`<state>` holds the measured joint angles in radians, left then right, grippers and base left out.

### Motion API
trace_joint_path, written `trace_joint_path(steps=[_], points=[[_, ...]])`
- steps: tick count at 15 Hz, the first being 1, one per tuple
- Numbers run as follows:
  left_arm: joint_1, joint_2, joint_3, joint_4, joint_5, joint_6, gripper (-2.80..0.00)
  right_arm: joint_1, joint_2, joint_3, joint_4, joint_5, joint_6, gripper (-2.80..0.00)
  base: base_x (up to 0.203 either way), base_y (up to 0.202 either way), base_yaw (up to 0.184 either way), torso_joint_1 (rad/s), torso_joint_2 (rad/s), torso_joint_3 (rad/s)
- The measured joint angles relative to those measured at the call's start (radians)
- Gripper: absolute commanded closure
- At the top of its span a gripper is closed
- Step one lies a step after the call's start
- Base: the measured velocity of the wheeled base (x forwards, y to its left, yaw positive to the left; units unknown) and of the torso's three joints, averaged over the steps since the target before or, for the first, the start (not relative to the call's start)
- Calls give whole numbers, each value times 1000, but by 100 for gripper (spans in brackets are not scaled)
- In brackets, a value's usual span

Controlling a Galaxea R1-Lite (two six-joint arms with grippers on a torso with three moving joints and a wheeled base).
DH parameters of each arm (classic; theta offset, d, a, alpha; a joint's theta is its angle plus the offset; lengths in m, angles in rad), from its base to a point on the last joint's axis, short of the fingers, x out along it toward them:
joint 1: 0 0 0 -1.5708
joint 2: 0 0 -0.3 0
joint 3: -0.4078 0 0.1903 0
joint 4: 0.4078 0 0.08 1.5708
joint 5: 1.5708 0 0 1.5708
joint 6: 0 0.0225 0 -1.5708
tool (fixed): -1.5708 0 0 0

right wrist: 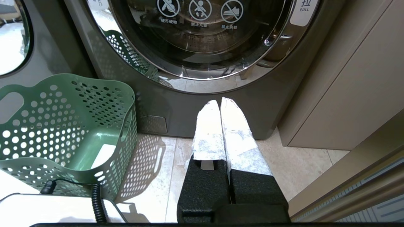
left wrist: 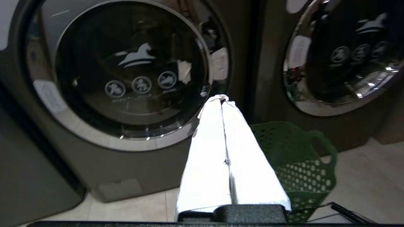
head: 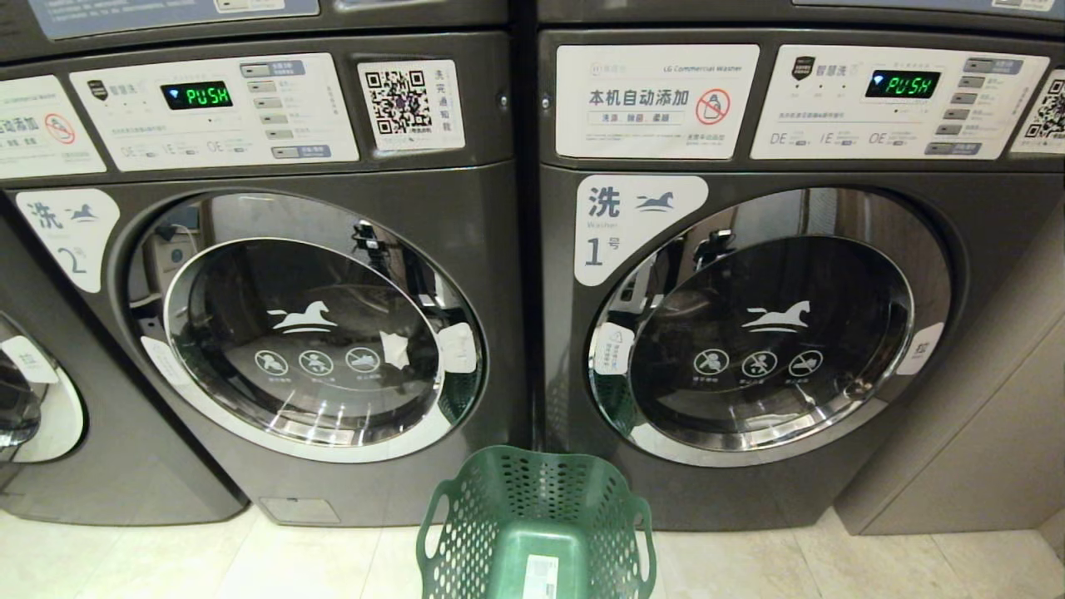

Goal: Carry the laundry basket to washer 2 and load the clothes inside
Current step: Press the washing machine switch

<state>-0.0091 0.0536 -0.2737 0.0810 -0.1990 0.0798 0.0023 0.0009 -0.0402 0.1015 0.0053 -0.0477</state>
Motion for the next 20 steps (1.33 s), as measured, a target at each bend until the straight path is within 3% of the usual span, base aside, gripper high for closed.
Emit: trace_joint_path(steps=[4,8,12,14,18,20], points=[[-1,333,-257,-56,-80,-34,0,0,0,2,-5,-2,-3,0,0,0,0,0,0,0],[-6,826,-450,-315,-101,-82,0,0,0,2,-5,-4,5,0,0,0,0,0,0,0],[-33,1258,-783,-548,-109,-104,0,0,0,2,-5,-5,12,0,0,0,0,0,0,0],[-44,1355,-865,-554,-109,-106,0,0,0,1,-4,-10,20,0,0,0,0,0,0,0],[-49,1396,-898,-509,-101,-102,0,0,0,1,-5,-14,26,0,0,0,0,0,0,0],[-47,1423,-929,-511,-62,-80,0,0,0,3,-9,-14,26,0,0,0,0,0,0,0]])
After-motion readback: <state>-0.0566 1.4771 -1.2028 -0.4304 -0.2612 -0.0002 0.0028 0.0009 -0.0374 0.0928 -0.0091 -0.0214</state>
